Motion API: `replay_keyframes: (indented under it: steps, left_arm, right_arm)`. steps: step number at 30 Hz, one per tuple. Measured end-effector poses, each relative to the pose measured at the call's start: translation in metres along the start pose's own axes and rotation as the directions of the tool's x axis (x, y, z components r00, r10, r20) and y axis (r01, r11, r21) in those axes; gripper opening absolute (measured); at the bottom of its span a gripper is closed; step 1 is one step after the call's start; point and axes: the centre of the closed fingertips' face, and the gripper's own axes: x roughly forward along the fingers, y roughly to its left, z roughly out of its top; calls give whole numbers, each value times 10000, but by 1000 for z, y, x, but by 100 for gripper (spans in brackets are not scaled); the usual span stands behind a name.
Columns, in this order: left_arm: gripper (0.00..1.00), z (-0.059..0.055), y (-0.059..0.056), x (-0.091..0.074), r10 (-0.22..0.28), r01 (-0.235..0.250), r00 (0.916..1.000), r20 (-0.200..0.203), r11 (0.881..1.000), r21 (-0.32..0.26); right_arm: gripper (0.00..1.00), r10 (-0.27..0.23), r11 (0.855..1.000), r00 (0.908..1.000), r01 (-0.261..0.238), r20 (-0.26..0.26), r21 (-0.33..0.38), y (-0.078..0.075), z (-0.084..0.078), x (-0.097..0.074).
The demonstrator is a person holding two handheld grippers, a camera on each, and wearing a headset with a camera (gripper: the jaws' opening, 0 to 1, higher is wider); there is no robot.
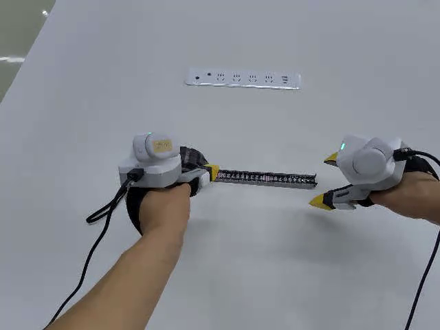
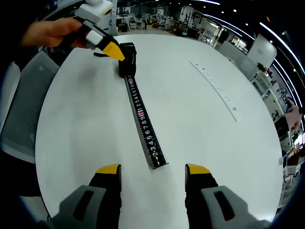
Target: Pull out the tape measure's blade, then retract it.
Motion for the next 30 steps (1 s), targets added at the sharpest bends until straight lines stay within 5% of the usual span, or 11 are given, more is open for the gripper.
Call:
replay_keyframes:
  steps: [13, 30]
  left_arm:
    - [83, 0, -1, 10, 27, -28, 9999, -115, 9999, -107]
    - [80, -4, 0, 16, 101, -105, 9998, -179, 9996, -263]
  right_arm:
    - [43, 795, 9775, 9951, -895, -591, -1913, -5, -6, 8]
    - [30, 1456, 9515, 9850, -1651, -928, -2595, -2, -8, 20]
